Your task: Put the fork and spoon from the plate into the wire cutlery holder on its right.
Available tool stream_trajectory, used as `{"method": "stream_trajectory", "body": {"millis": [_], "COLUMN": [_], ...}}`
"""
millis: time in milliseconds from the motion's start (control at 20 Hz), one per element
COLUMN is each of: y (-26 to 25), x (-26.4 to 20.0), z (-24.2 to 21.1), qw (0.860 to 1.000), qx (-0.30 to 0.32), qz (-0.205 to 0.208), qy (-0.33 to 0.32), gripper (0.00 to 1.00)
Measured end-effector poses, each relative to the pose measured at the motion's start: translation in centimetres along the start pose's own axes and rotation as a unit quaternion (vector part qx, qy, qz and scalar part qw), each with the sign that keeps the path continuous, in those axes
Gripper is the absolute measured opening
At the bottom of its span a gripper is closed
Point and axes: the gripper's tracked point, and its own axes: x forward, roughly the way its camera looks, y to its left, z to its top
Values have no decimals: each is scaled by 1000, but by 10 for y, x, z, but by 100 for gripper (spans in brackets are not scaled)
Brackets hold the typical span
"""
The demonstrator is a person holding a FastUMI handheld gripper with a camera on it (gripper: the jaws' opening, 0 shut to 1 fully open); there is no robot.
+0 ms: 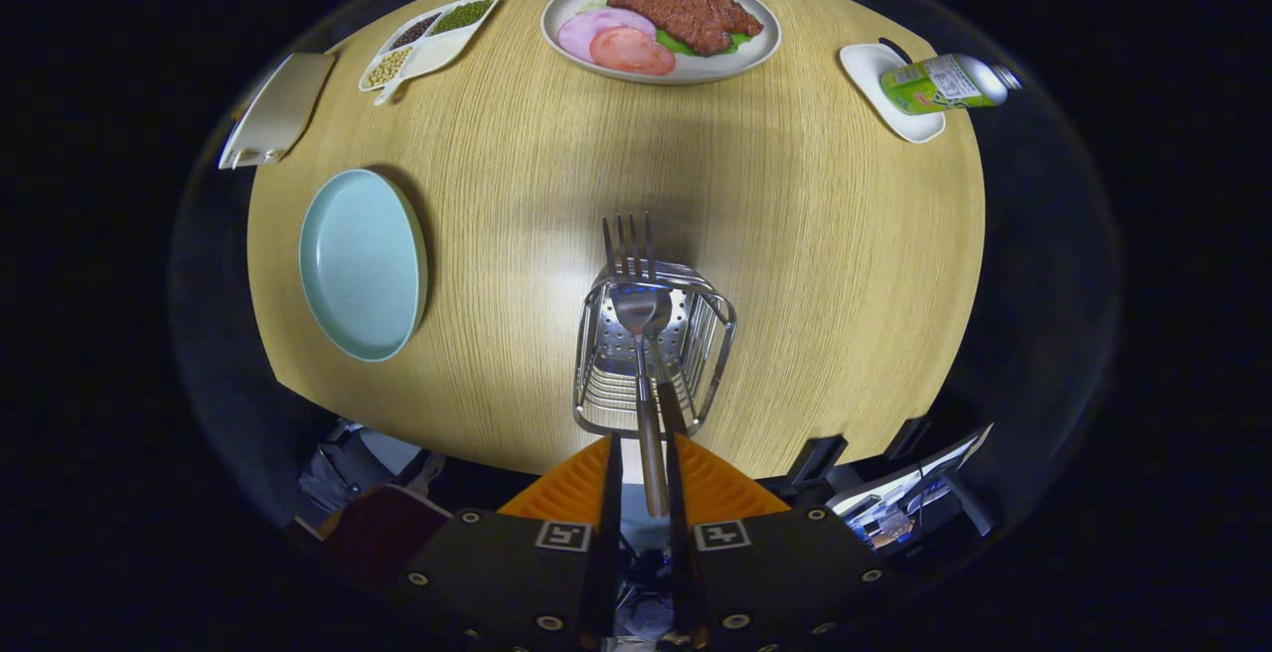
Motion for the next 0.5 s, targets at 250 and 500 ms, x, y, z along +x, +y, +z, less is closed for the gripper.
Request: {"method": "stream_trajectory", "body": {"millis": [250, 500], "y": [-14, -16], "x": [5, 0], "z": [11, 14], "qw": [999, 998], "qx": [11, 20], "qz": [-19, -9], "qy": [-28, -62], "gripper": [35, 35]}}
